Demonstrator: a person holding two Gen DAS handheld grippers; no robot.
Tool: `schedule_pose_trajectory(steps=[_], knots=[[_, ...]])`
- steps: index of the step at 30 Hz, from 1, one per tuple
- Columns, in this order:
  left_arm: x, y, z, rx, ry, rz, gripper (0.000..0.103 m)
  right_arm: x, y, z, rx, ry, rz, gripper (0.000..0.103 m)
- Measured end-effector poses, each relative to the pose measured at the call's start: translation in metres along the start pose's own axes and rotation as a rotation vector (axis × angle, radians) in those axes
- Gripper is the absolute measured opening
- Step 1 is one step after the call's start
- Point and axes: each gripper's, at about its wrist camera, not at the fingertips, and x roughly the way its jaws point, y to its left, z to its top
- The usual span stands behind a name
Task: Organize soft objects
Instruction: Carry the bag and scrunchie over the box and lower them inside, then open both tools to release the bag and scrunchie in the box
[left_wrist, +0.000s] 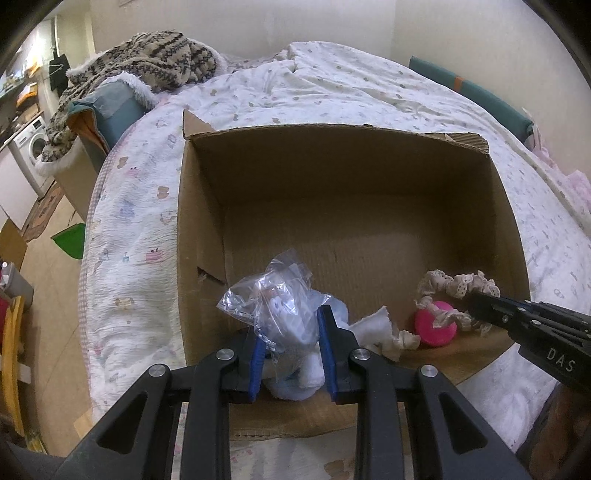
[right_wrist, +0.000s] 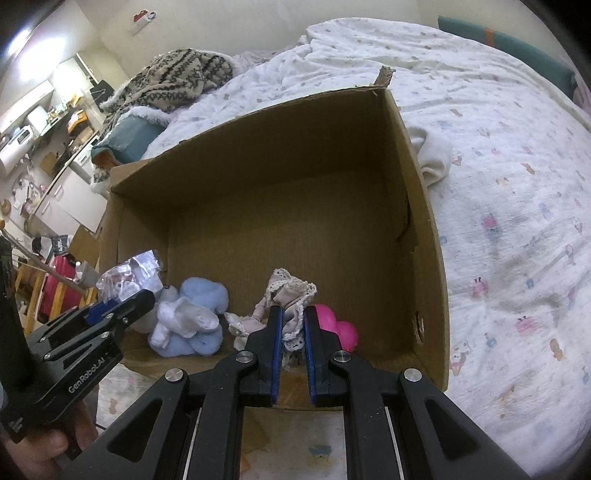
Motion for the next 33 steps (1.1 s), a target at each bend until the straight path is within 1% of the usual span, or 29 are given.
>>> schedule_pose_trajectory(steps=[9, 17, 20, 24, 26, 28, 31, 33], knots=[[-0.0007, -0.0011, -0.0014, -0.007, -0.001, 0.000, 0.024, 0.0042, 0.0041, -0.0006, -0.005, 0.006, -0.003, 0.012], [-0.0013, -0.0032, -0.0026, 0.001, 0.004, -0.006, 0.027, 0.0033, 0.0035, -0.0015, -0.011, 0.001, 0.006, 0.012], [-0.0017, -0.0036, -0.0023, 0.001, 0.004, -0.005, 0.033, 0.0022, 0.0042, -0.0023, -0.014, -0.002, 0.009, 0.012], [-0.0031, -0.0046, -0.0023, 0.005, -0.004, -0.006, 0.038, 0.0015, 0.0037, -0.0026, -0.011, -0.002, 0.010, 0.012], [-0.0043, -0.0051, -0.0025, 0.007, -0.008, 0.001, 0.047, 0.0001, 0.0011, -0.0021, -0.006, -0.003, 0.015, 0.013], [-0.0059, -0.0055, -0.0024, 0.008, -0.017, 0.003, 0.049, -0.0007, 0.0000, -0.0017, -0.001, -0.003, 0.018, 0.013], [-0.0069, -0.0077, -0.0023, 0.015, -0.016, 0.003, 0.057, -0.0013, -0.0014, -0.0010, 0.000, -0.004, 0.019, 0.013], [-0.0082, -0.0084, -0.0026, 0.014, -0.022, 0.003, 0.059, -0.0025, -0.0022, 0.0004, 0.002, -0.007, 0.024, 0.014]])
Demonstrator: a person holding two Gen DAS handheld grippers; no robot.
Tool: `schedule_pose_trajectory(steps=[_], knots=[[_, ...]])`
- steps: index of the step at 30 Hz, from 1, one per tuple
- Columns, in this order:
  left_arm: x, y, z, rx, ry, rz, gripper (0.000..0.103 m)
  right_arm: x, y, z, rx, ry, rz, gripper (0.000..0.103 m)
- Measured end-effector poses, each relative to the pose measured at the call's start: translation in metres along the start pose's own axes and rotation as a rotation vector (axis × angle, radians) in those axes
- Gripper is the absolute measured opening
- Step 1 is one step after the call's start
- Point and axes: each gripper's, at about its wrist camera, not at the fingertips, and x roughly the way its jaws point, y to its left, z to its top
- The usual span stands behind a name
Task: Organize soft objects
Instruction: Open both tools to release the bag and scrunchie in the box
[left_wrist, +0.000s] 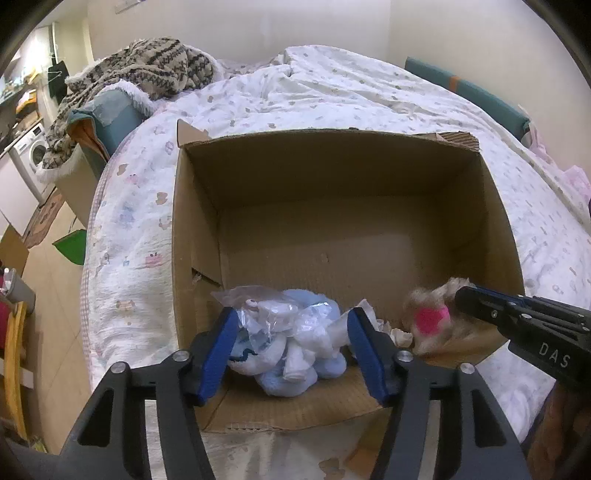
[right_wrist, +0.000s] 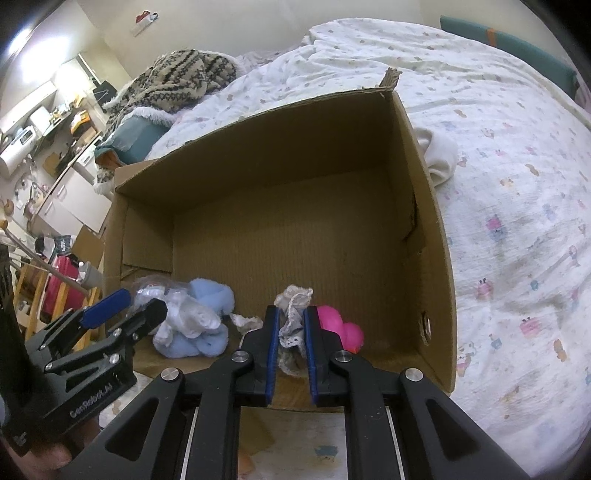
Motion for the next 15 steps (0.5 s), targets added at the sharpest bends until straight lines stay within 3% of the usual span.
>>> schedule_pose_trajectory(steps=[1, 3, 5, 15], knots=[[-0.001, 0.000, 0.000, -0.002, -0.001, 0.000, 0.059, -0.001, 0.000, 0.000, 0.001, -0.005, 0.000, 0.015], [-0.002, 0.000, 0.001, -0.006, -0.005, -0.001, 0.062, -0.004, 0.000, 0.001, -0.002, -0.018, -0.009, 0.028], [-0.004, 0.000, 0.001, -0.009, -0.014, 0.002, 0.067, -0.007, 0.000, 0.000, 0.006, -0.035, -0.003, 0.070], [-0.020, 0.001, -0.001, -0.019, -0.039, 0.008, 0.067, -0.022, 0.000, -0.001, 0.006, -0.071, -0.027, 0.073]])
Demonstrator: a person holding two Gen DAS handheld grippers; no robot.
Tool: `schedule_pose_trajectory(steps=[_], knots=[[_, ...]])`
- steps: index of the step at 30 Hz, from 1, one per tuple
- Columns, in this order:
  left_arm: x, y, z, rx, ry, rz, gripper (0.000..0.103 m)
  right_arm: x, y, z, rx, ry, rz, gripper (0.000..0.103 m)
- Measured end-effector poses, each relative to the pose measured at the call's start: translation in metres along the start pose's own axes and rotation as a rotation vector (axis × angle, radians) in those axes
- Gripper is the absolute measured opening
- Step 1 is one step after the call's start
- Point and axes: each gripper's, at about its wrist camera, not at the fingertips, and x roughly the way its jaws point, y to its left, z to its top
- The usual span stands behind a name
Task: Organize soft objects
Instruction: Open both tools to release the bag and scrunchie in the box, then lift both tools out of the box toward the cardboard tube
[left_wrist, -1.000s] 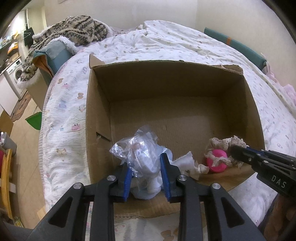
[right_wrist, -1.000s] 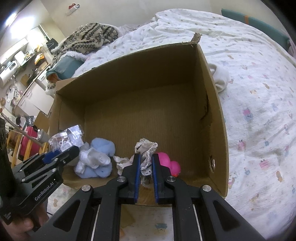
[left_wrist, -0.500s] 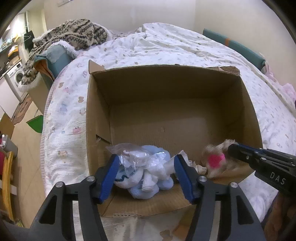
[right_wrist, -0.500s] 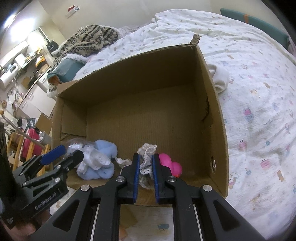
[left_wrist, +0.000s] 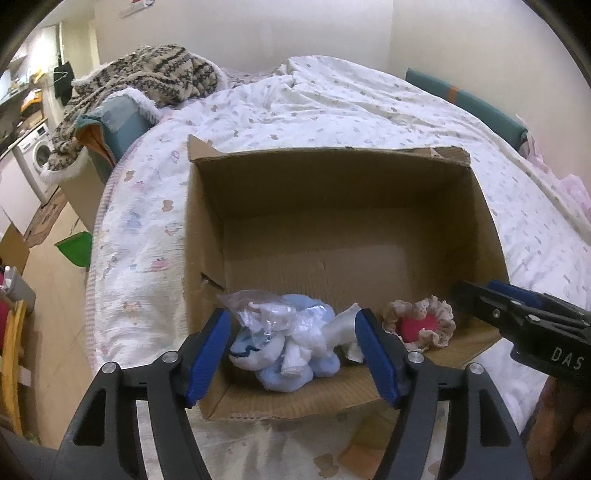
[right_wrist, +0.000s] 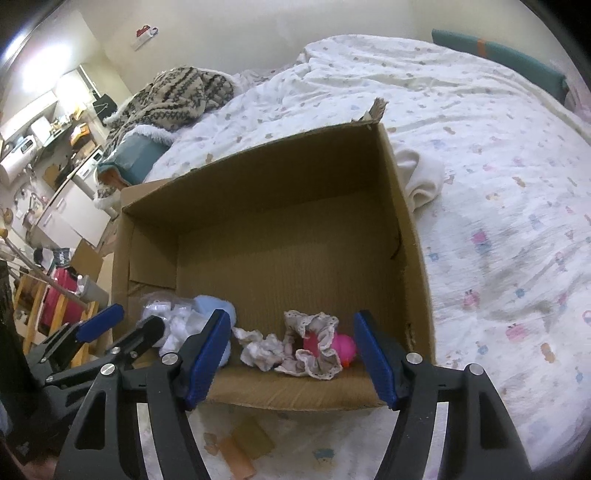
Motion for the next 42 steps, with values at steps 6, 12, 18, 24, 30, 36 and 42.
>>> schedule_pose_trajectory(steps=[6, 12, 18, 24, 30, 36, 42], knots=[[-0.017, 0.009, -0.005, -0.043, -0.020, 0.001, 0.067, -0.018, 0.000, -0.008, 0.001, -0.023, -0.020, 0.073], [-0.032, 0.015, -0.012, -0.063, -0.024, 0.008, 0.067, -0.036, -0.003, -0.016, 0.012, -0.062, -0.047, 0.073], [-0.038, 0.020, -0.027, -0.097, 0.018, 0.003, 0.067, -0.042, -0.009, -0.028, 0.043, -0.034, -0.051, 0.073], [-0.036, 0.024, -0.037, -0.136, 0.067, 0.004, 0.067, -0.043, -0.013, -0.041, 0.084, 0.002, -0.040, 0.073], [-0.035, 0.025, -0.048, -0.172, 0.111, -0.017, 0.067, -0.045, -0.012, -0.050, 0.089, 0.013, -0.053, 0.073], [-0.037, 0.019, -0.057, -0.152, 0.130, -0.017, 0.067, -0.046, -0.009, -0.055, 0.082, 0.023, -0.061, 0.073], [-0.035, 0.016, -0.065, -0.140, 0.160, -0.018, 0.067, -0.044, -0.013, -0.059, 0.117, 0.049, -0.044, 0.073]])
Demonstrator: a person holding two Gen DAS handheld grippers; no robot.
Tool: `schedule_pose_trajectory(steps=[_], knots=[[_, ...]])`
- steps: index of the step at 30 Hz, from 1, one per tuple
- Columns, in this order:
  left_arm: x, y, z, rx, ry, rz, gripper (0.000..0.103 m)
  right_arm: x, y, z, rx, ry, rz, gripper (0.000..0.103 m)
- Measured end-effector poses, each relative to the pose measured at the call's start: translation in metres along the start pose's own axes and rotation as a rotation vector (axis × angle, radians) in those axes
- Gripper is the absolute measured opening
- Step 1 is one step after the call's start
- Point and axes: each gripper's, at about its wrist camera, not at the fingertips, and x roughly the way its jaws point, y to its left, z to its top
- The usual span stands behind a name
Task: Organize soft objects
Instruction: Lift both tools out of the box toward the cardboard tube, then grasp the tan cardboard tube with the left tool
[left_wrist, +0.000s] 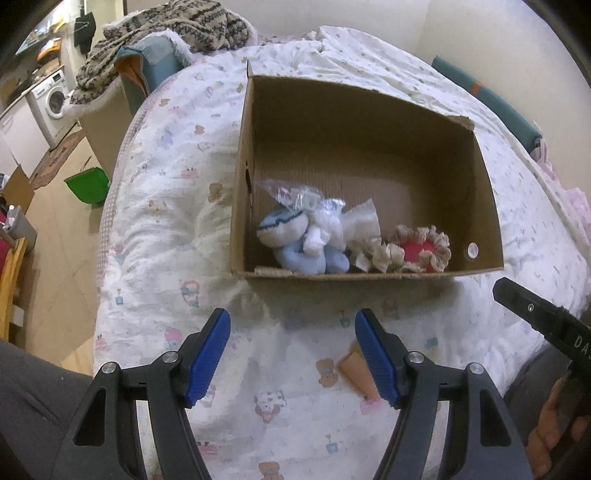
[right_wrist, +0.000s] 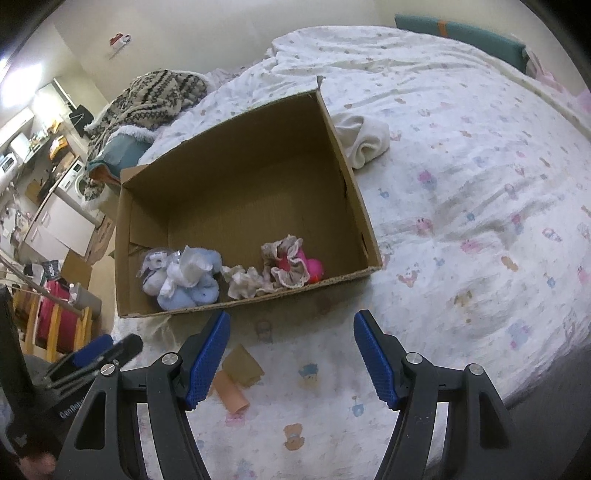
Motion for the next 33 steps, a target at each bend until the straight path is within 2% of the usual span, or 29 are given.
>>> schedule_pose_trajectory(steps=[12, 16, 18, 19, 20, 22, 24, 27, 29, 33], knots=[[0.026, 0.006, -0.015, -0.073, 0.135, -0.056, 0.066, 0.021, -0.021, -0.005, 0.121, 0.100, 0.001, 0.073], [0.039, -0.003, -0.020, -0.036, 0.176, -0.077, 0.066, 0.034, -0.030, -0.006, 0.174, 0.147, 0.003, 0.073], [0.054, -0.016, -0.024, 0.006, 0.232, -0.096, 0.066, 0.038, -0.033, -0.007, 0.192, 0.162, 0.007, 0.073], [0.060, -0.021, -0.027, 0.014, 0.260, -0.110, 0.063, 0.040, -0.034, -0.007, 0.196, 0.169, 0.008, 0.073], [0.066, -0.026, -0.029, 0.019, 0.284, -0.122, 0.055, 0.041, -0.034, -0.007, 0.198, 0.174, 0.007, 0.073], [0.076, -0.036, -0.035, 0.025, 0.329, -0.137, 0.046, 0.043, -0.035, -0.007, 0.200, 0.180, 0.007, 0.073], [0.085, -0.045, -0.040, 0.033, 0.361, -0.136, 0.042, 0.043, -0.036, -0.006, 0.202, 0.180, 0.007, 0.073], [0.088, -0.053, -0.043, 0.065, 0.342, -0.103, 0.030, 0.047, -0.036, -0.007, 0.207, 0.193, 0.007, 0.073], [0.087, -0.059, -0.045, 0.110, 0.339, -0.116, 0.009, 0.049, -0.036, -0.008, 0.208, 0.204, 0.008, 0.073], [0.082, -0.059, -0.047, 0.123, 0.339, -0.126, 0.005, 0.052, -0.034, -0.007, 0.201, 0.209, 0.006, 0.073]])
